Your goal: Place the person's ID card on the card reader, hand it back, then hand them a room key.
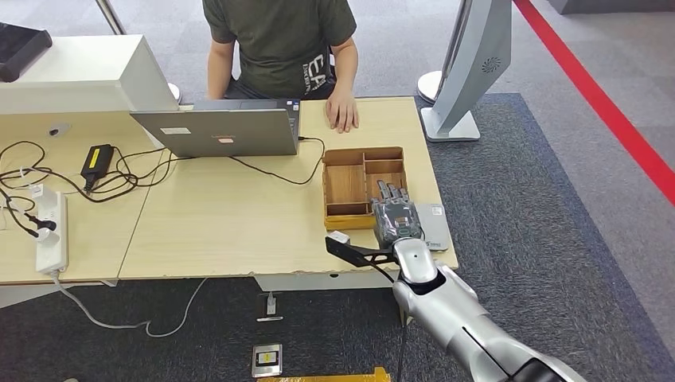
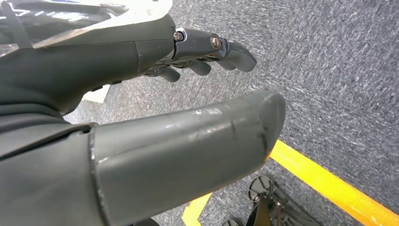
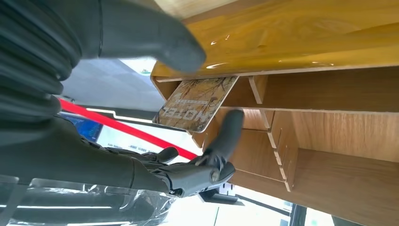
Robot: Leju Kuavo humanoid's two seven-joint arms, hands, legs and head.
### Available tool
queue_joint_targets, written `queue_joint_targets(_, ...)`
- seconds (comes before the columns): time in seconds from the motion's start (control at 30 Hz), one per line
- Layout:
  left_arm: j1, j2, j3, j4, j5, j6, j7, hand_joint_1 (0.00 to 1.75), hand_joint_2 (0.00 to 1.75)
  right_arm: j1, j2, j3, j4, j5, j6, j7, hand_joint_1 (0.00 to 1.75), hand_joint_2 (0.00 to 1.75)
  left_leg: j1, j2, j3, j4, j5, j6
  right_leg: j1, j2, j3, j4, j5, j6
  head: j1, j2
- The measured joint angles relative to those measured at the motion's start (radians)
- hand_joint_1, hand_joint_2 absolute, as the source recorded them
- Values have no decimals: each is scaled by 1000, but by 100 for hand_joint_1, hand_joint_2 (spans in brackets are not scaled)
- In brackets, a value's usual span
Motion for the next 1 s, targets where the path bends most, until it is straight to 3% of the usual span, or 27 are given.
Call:
queue_joint_targets(0.7,-1,1,-11,0,-5,25,20,0,0,1,1,6,29,1,-20,-17,175,175,0,0,0,0,0,0,0,0,0,0,0,0,0,0)
queue_joint_targets(1.0,-2,0,-18,-1,-9,38,31,0,0,-14,19,13,21,13,-110,-26,175,175,0,0,0,0,0,0,0,0,0,0,0,0,0,0)
